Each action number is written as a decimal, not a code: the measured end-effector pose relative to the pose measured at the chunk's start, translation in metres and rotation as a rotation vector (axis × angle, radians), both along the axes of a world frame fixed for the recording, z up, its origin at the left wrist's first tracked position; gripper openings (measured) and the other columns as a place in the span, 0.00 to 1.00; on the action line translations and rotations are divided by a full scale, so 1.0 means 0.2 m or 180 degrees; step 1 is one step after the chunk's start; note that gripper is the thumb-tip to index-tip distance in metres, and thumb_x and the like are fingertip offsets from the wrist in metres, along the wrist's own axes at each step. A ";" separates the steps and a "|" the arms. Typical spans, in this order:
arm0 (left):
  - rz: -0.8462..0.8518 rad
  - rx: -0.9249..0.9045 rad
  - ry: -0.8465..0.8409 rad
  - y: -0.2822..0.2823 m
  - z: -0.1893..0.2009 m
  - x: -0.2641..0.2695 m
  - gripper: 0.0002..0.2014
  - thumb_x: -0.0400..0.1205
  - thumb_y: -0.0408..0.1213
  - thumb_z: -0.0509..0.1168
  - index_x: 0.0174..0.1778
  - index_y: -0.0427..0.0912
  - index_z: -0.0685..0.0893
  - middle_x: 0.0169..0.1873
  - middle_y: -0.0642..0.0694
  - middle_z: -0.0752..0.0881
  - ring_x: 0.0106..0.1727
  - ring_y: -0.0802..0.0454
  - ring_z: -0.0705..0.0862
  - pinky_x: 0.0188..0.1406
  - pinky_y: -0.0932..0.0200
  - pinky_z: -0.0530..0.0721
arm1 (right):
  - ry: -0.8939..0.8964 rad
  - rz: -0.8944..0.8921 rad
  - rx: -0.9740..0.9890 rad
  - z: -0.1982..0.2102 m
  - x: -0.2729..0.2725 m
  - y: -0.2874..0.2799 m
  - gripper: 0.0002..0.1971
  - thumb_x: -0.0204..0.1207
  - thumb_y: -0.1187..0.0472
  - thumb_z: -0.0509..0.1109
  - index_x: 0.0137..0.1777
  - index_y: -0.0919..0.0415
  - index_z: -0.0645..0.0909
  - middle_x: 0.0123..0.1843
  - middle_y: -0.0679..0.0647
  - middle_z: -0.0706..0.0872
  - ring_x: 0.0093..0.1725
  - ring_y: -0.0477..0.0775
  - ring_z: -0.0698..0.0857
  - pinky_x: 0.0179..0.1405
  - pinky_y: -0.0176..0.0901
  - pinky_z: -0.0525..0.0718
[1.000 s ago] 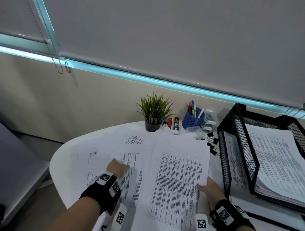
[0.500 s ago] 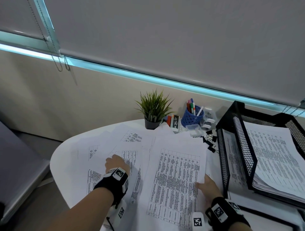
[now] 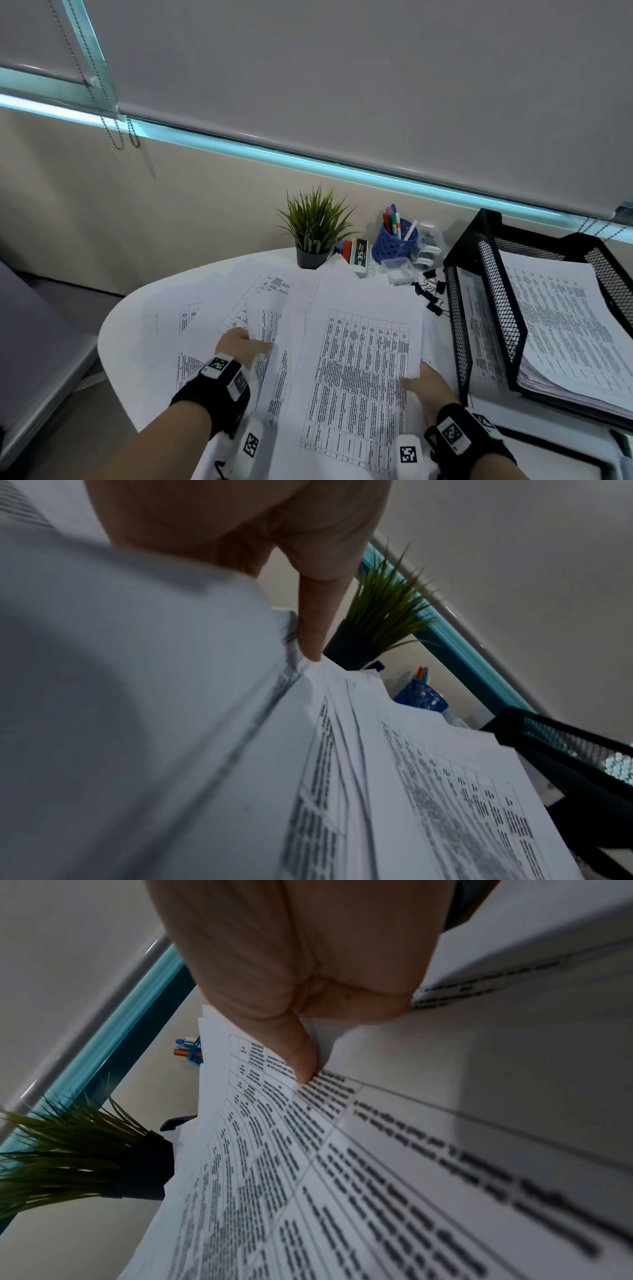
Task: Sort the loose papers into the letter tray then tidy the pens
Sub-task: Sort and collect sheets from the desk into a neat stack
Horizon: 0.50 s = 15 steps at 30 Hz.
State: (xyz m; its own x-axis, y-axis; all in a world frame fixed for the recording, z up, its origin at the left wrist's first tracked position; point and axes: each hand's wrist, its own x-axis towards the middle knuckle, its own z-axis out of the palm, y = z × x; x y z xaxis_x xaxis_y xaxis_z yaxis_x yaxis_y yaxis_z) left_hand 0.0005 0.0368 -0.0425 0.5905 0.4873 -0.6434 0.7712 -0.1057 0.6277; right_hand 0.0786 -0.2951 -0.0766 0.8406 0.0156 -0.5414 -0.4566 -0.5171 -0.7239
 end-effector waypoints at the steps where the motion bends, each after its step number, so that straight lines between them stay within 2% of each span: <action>1: 0.0108 -0.0134 -0.0092 0.01 -0.01 -0.02 0.18 0.66 0.40 0.79 0.43 0.34 0.82 0.43 0.42 0.84 0.44 0.46 0.82 0.47 0.59 0.77 | 0.0046 0.0025 -0.0009 0.01 0.00 0.01 0.19 0.73 0.74 0.70 0.64 0.64 0.79 0.60 0.59 0.87 0.61 0.62 0.83 0.70 0.61 0.75; 2: 0.0263 -0.0251 -0.0110 0.03 -0.03 -0.03 0.27 0.61 0.44 0.82 0.51 0.33 0.84 0.49 0.40 0.86 0.50 0.43 0.85 0.52 0.57 0.80 | 0.0108 0.0025 -0.0011 0.03 0.01 0.01 0.18 0.73 0.75 0.70 0.63 0.65 0.79 0.57 0.59 0.87 0.60 0.62 0.83 0.70 0.59 0.75; 3: 0.0425 -0.0353 -0.0172 0.04 -0.04 -0.05 0.33 0.57 0.46 0.83 0.55 0.34 0.85 0.53 0.39 0.87 0.53 0.41 0.85 0.54 0.53 0.82 | 0.0181 0.0014 0.0026 0.05 0.01 0.02 0.18 0.73 0.77 0.69 0.62 0.66 0.79 0.55 0.59 0.86 0.60 0.63 0.83 0.69 0.56 0.75; 4: 0.0515 -0.0455 -0.0238 0.05 -0.04 -0.07 0.29 0.59 0.44 0.82 0.53 0.35 0.86 0.51 0.38 0.88 0.51 0.40 0.86 0.52 0.51 0.84 | 0.0254 0.0022 0.0089 0.07 0.01 0.04 0.17 0.73 0.78 0.69 0.61 0.66 0.79 0.54 0.60 0.86 0.59 0.63 0.83 0.67 0.53 0.76; 6: 0.0470 -0.0607 -0.0250 0.06 -0.02 -0.09 0.15 0.68 0.37 0.78 0.46 0.35 0.85 0.39 0.40 0.89 0.40 0.44 0.86 0.41 0.55 0.82 | 0.0288 0.0196 0.0141 0.10 -0.01 0.08 0.17 0.73 0.79 0.68 0.61 0.68 0.79 0.56 0.61 0.87 0.59 0.62 0.83 0.63 0.49 0.77; 7: 0.0402 -0.0708 -0.0257 0.05 0.00 -0.10 0.14 0.69 0.36 0.77 0.47 0.34 0.85 0.36 0.41 0.89 0.38 0.45 0.86 0.38 0.57 0.81 | 0.0294 0.0271 0.0144 0.11 -0.02 0.11 0.18 0.73 0.78 0.68 0.63 0.69 0.79 0.58 0.61 0.87 0.59 0.61 0.84 0.61 0.49 0.78; 9: 0.0135 -0.0928 -0.0207 0.04 0.03 -0.10 0.20 0.66 0.36 0.79 0.51 0.31 0.85 0.40 0.39 0.90 0.42 0.43 0.87 0.42 0.55 0.82 | 0.0330 0.0272 0.0340 0.11 -0.05 0.17 0.20 0.73 0.80 0.65 0.65 0.68 0.77 0.57 0.61 0.86 0.58 0.61 0.84 0.52 0.45 0.80; 11: -0.0057 -0.1001 -0.0060 0.02 0.02 -0.11 0.31 0.58 0.40 0.83 0.53 0.30 0.84 0.49 0.36 0.88 0.50 0.41 0.86 0.50 0.52 0.82 | 0.0399 0.0176 0.0605 0.13 -0.08 0.24 0.21 0.74 0.81 0.64 0.66 0.68 0.75 0.55 0.60 0.86 0.55 0.60 0.84 0.45 0.43 0.80; 13: -0.0160 -0.0926 0.0076 0.00 0.01 -0.12 0.34 0.59 0.40 0.83 0.58 0.28 0.81 0.54 0.34 0.86 0.54 0.39 0.84 0.55 0.51 0.81 | 0.0405 0.0191 0.0750 0.14 -0.13 0.31 0.24 0.74 0.79 0.65 0.70 0.65 0.72 0.56 0.58 0.84 0.55 0.58 0.83 0.48 0.44 0.80; 15: -0.0184 -0.0791 0.0147 -0.01 -0.02 -0.13 0.31 0.64 0.35 0.81 0.59 0.24 0.79 0.54 0.32 0.86 0.54 0.39 0.84 0.55 0.52 0.80 | 0.0311 0.0426 0.0681 0.15 -0.17 0.35 0.27 0.76 0.74 0.66 0.74 0.59 0.67 0.62 0.52 0.81 0.61 0.54 0.80 0.60 0.46 0.78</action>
State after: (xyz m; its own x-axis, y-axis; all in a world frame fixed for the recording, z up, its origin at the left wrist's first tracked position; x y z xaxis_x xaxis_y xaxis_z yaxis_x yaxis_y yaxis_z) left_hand -0.0247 0.0348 -0.0460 0.5799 0.2772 -0.7660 0.7968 0.0026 0.6042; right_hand 0.0449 -0.2249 -0.0474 0.7673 0.2458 -0.5923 -0.4677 -0.4176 -0.7790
